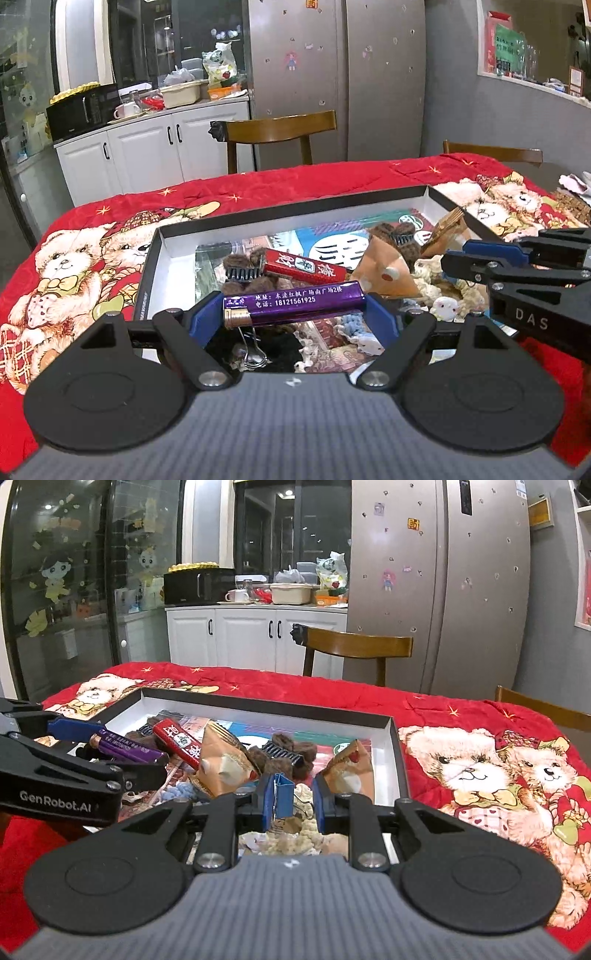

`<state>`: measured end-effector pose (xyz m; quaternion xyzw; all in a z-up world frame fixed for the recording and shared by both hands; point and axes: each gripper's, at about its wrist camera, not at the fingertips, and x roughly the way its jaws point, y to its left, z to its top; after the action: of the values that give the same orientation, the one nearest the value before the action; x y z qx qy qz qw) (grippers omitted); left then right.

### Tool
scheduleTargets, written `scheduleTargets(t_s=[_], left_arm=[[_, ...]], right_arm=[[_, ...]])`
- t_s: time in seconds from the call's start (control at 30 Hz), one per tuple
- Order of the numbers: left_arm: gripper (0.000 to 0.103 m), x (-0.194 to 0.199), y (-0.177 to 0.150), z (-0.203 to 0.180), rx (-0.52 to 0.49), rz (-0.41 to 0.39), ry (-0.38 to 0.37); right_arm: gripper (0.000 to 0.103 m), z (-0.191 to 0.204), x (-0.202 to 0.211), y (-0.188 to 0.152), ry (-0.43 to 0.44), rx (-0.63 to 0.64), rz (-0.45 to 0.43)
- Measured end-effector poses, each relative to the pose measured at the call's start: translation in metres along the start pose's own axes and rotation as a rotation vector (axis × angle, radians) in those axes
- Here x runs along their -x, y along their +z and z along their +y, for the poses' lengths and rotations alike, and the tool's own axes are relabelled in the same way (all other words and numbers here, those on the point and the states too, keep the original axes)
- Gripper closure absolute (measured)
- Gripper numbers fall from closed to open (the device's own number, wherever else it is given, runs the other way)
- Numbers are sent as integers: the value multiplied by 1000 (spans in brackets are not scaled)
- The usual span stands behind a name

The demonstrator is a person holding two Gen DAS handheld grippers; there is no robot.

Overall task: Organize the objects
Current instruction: 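Carry the small blue clip and purple lighter into the black box, then open both tools to release the clip and lighter into the box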

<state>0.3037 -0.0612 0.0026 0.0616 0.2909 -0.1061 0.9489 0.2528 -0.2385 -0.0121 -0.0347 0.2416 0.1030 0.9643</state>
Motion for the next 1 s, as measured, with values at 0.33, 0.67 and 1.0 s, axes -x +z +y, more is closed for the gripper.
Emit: scheduleTargets(t_s=[0.33, 0.67, 1.0], left_arm=[[18, -12, -4, -3, -23, 20, 21], [18, -16, -7, -5, -23, 32, 24], [18, -16, -7, -5, -18, 30, 24]], right_arm=[[77, 5, -8, -4, 7, 21, 37], [74, 4, -11, -5, 3, 13, 50], [45, 1, -10, -5, -12, 2, 42]])
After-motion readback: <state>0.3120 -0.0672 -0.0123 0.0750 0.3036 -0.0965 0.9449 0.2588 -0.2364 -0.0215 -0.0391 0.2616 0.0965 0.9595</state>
